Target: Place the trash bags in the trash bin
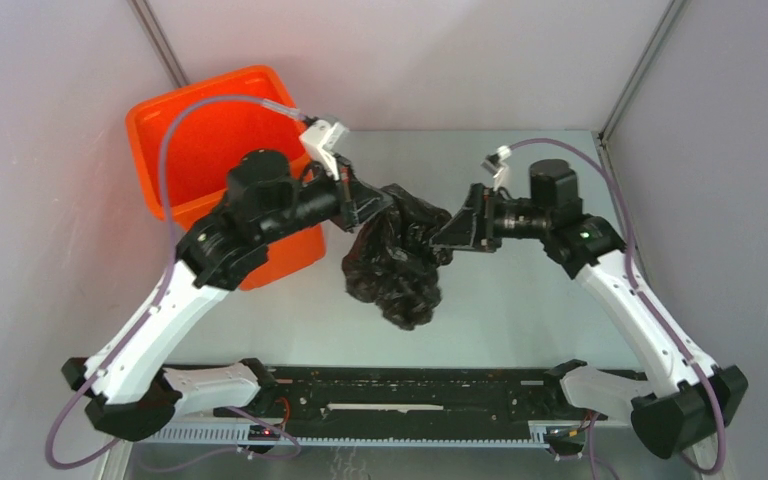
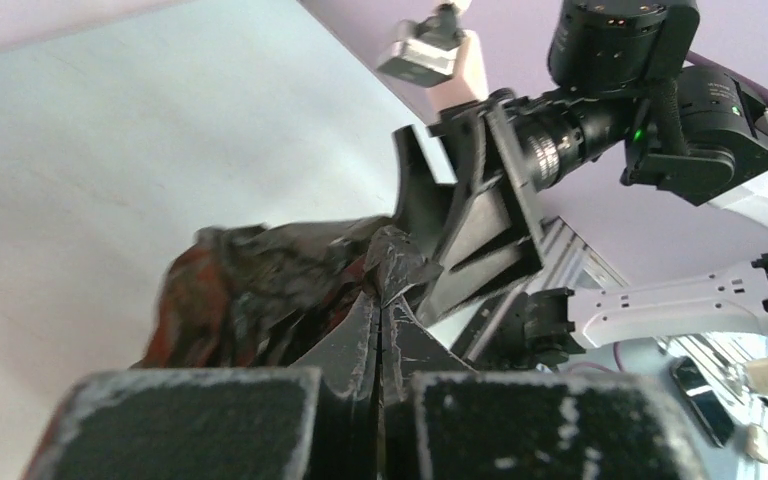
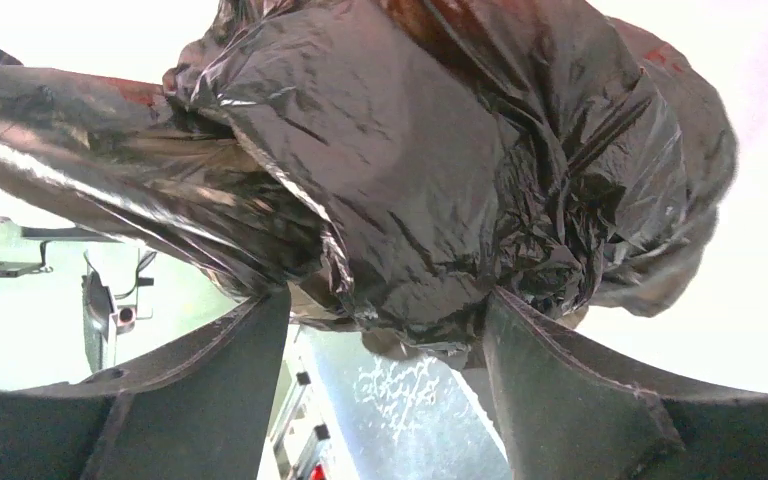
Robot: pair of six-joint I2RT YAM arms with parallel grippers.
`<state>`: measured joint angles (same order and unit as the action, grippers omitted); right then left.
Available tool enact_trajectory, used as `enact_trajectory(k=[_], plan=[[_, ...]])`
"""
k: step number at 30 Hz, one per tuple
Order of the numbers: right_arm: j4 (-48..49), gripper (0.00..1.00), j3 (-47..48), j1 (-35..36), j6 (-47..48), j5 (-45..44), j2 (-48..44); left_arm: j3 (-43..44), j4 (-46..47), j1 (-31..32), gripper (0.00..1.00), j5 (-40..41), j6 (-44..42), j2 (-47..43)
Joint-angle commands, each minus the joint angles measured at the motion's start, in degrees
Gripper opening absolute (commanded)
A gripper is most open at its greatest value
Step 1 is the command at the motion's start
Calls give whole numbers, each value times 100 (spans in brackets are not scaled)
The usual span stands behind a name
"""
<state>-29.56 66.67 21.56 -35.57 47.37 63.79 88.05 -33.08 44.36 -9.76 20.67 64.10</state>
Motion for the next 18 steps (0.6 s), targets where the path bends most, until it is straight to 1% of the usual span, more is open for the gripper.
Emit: enact_trajectory(k=[1, 4, 6, 8, 9, 10, 11, 13, 15, 16, 17, 18], plan=[[25, 76, -12, 420, -13, -493, 261, -134, 423, -114, 0, -679, 492, 219], [-411, 57, -8, 209, 116, -864, 304, -144, 361, -260, 0, -734, 590, 149], [-844, 48, -1, -244, 357, -1082, 246, -207, 307, -381, 0, -697, 582, 30], [-1334, 30, 14, -760, 659, -1444, 147, -318, 285, -522, 0, -615, 604, -138], [-1548, 17, 25, -1035, 742, -1576, 109, -383, 285, -595, 0, -597, 622, -217], [-1825, 5, 72, -1330, 794, -1650, 100, -443, 277, -682, 0, -560, 662, -293], [-2008, 0, 138, -1560, 829, -1685, 99, -492, 269, -787, 0, -545, 707, -361], [-2226, 0, 316, -1745, 918, -1684, 116, -588, 251, -919, 0, -548, 812, -441], [-2348, 1, 490, -1681, 921, -1638, 100, -640, 262, -961, 0, -509, 890, -450], [-2411, 5, 574, -1627, 875, -1560, 87, -641, 263, -964, 0, -498, 936, -426], [-2462, 14, 632, -1587, 806, -1437, 52, -642, 299, -967, 0, -503, 1032, -386], [-2496, 25, 663, -1548, 700, -1264, -3, -648, 364, -968, 0, -501, 1120, -350]])
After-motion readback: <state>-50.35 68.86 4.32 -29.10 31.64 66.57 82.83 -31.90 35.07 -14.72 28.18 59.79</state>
